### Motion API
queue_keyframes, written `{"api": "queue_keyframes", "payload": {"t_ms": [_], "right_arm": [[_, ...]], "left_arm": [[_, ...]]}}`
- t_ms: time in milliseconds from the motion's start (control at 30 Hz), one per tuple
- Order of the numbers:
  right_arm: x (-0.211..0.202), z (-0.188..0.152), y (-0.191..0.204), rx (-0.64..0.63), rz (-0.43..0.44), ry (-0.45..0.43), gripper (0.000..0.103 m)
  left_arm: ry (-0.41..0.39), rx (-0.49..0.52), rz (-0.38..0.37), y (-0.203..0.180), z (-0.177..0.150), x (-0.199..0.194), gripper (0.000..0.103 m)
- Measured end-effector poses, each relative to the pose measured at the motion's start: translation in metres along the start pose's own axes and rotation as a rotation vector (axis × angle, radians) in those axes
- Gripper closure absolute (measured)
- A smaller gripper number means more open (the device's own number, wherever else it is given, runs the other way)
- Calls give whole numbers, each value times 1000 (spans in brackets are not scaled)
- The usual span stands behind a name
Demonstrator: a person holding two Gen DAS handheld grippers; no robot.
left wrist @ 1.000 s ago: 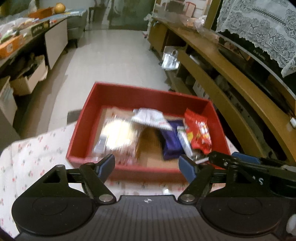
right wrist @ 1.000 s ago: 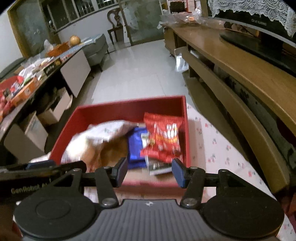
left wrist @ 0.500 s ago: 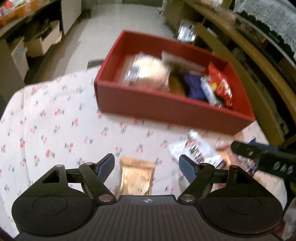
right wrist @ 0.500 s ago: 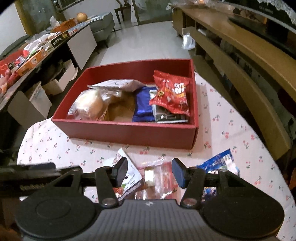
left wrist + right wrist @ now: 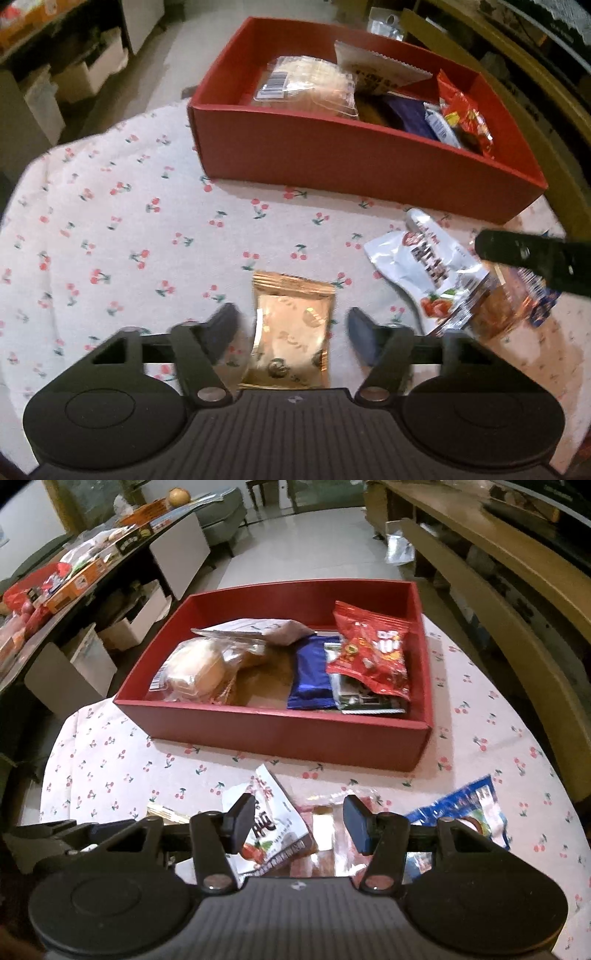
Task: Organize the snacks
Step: 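Grasp the gold foil pastry pack with the left tool, then grasp the white red-printed pouch with the right tool while the left tool holds the gold pack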
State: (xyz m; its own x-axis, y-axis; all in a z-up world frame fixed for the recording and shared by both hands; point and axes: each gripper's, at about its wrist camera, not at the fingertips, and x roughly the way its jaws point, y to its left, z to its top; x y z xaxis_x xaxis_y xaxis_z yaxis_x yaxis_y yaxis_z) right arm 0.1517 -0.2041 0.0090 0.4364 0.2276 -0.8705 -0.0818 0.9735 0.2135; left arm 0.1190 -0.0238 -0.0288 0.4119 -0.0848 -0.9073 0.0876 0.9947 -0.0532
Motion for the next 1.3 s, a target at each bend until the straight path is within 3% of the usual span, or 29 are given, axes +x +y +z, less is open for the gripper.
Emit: {"api": "queue_keyframes", "payload": {"t_ms": [100, 400, 833, 967, 1033, 1100, 1300], "right_arm": [[6, 4, 8, -27, 3, 0, 44], [36, 13, 31, -133, 15, 24, 41], [55, -6, 54, -285, 0, 100, 37], [57, -17, 65, -348, -38, 113, 38], [57, -15, 62, -318, -34, 119, 40], [57, -13, 58, -295, -44, 113, 40], [60, -8, 55, -258, -28, 99, 39]], "left_arm": [[4, -4, -12, 6, -4, -5, 53], [27, -26, -48, 17, -6, -10, 54], [66, -49, -94, 29, -13, -16, 52], [69, -37, -89, 28, -13, -15, 45], [65, -40, -88, 29, -13, -14, 41], [62, -45, -83, 29, -11, -13, 28], [46, -3, -29, 22, -10, -7, 26]]}}
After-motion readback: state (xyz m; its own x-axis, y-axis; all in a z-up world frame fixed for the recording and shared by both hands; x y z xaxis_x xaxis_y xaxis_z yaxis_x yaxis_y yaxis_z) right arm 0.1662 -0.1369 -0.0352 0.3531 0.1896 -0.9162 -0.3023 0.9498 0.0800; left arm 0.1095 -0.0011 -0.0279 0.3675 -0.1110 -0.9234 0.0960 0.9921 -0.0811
